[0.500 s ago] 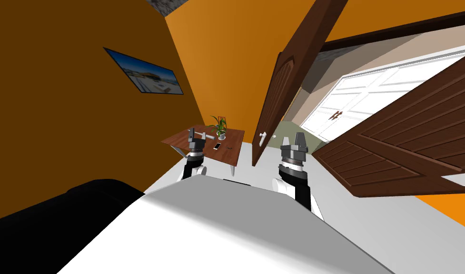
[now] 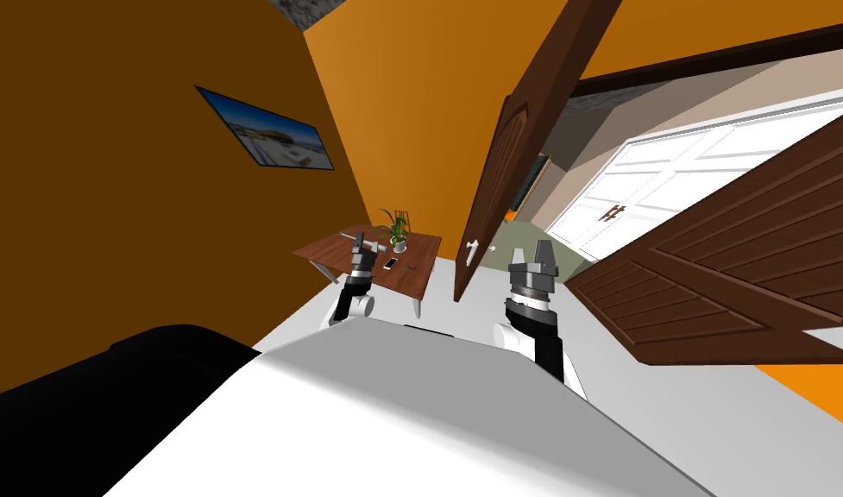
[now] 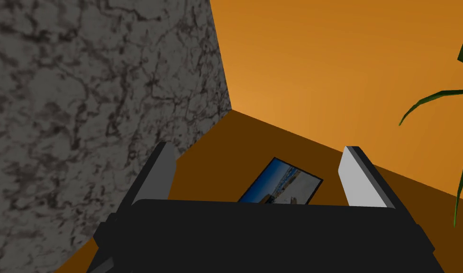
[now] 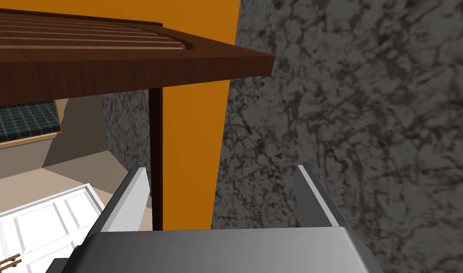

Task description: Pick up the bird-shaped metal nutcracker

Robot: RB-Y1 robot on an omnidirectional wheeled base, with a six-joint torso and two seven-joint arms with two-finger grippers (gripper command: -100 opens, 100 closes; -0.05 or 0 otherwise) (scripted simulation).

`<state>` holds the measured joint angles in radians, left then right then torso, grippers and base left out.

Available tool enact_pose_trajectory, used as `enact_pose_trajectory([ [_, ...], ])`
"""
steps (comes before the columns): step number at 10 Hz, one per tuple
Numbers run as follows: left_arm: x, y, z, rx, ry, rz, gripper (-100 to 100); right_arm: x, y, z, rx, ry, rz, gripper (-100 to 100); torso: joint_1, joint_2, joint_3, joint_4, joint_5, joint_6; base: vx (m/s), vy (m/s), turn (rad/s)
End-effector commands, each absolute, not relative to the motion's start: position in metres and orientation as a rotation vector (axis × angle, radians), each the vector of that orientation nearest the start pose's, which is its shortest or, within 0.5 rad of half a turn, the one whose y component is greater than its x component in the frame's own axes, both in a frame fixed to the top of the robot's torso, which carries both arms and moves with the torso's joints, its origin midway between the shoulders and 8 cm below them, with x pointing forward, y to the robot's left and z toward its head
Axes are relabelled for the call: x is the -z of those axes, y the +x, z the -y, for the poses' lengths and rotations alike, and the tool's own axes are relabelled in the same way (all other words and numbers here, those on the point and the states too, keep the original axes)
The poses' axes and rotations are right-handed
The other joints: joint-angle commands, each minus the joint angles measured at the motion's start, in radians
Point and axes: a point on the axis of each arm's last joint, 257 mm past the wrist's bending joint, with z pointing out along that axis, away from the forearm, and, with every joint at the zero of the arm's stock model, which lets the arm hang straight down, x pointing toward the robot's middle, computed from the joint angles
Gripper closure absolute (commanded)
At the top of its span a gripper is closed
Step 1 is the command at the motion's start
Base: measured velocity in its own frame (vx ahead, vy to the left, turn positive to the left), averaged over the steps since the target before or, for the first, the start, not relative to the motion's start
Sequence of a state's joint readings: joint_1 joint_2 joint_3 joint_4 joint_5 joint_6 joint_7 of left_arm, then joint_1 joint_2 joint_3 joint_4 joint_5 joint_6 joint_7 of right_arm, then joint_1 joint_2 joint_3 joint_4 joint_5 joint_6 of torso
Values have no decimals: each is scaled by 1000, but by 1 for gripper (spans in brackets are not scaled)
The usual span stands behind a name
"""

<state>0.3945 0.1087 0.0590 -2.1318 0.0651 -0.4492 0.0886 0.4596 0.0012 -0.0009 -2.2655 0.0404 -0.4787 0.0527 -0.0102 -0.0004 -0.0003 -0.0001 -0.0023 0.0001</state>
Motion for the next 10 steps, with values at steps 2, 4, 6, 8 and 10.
enact_pose_trajectory([
  [2,34,409,-303,1331,-788,-757,-100,-27,354,272,-1241,613,-645,0,-1,1,0,0,0,0,-10,-144,40],
  [4,54,434,-312,1289,-834,-814,-100,-27,354,272,-1241,613,-645,0,3,-1,-1,0,1,0,23,-123,46],
  [6,72,450,-318,1255,-879,-859,-100,-27,354,272,-1241,613,-645,0,2,-1,-1,0,0,0,15,-124,33],
  [8,87,465,-325,1222,-918,-899,-100,-27,354,272,-1241,613,-645,0,4,-1,-1,0,1,0,0,-104,27],
  [10,102,479,-331,1190,-953,-936,-100,-27,354,272,-1241,613,-645,0,4,0,0,0,1,0,9,-102,32],
])
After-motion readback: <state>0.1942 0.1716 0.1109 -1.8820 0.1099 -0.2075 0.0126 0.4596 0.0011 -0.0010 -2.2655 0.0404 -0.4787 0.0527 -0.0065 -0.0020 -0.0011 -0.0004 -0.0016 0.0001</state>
